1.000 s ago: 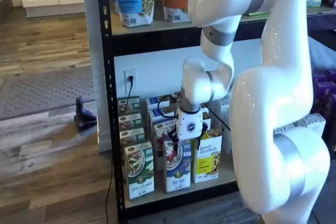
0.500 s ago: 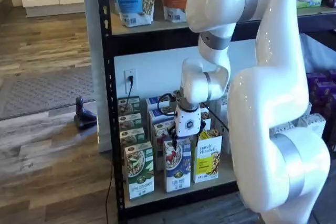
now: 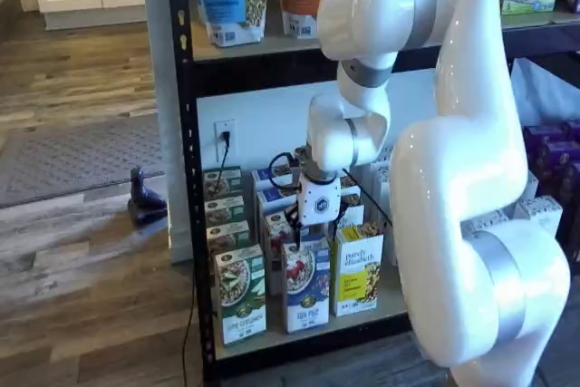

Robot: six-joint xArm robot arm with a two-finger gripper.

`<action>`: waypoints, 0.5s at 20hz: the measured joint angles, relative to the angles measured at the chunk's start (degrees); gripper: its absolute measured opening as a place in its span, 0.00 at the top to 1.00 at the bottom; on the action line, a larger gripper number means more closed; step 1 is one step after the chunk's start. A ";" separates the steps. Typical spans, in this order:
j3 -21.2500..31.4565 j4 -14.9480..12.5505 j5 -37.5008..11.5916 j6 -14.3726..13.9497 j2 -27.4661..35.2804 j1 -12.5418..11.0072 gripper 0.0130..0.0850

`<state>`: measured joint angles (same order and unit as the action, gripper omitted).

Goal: Pick up the blue and white box that is on the bottom shelf, the second box from the left

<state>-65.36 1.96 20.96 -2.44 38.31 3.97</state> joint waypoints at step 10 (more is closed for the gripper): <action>-5.14 -0.12 3.37 -0.47 2.42 0.28 0.00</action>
<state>-70.50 1.84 24.34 -2.92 40.73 4.25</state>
